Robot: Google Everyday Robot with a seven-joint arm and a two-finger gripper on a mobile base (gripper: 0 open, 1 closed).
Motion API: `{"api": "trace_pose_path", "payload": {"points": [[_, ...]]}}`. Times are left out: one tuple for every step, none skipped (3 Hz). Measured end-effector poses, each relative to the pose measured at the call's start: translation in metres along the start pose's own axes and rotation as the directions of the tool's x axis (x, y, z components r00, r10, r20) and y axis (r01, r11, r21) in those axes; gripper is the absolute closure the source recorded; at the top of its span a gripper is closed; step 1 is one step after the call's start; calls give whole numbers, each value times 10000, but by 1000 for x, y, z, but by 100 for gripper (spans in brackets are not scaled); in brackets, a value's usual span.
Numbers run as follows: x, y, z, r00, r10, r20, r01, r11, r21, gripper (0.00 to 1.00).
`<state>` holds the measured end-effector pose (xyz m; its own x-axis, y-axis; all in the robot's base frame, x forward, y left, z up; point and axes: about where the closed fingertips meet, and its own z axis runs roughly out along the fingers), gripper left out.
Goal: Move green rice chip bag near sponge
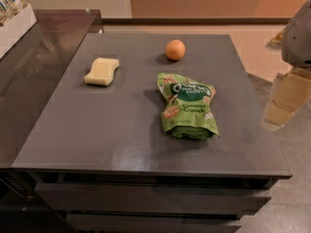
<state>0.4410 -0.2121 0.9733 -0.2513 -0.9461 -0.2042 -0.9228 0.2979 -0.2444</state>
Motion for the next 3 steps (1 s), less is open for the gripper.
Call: {"api": "trace_pose_path", "payload": {"points": [[-17, 6, 11, 9980, 619, 145, -622, 9978, 241, 0], [-40, 10, 32, 9895, 1322, 576, -1353, 9894, 526, 0], [-63, 14, 61, 9796, 1690, 1091, -1752, 9833, 492, 0]]}}
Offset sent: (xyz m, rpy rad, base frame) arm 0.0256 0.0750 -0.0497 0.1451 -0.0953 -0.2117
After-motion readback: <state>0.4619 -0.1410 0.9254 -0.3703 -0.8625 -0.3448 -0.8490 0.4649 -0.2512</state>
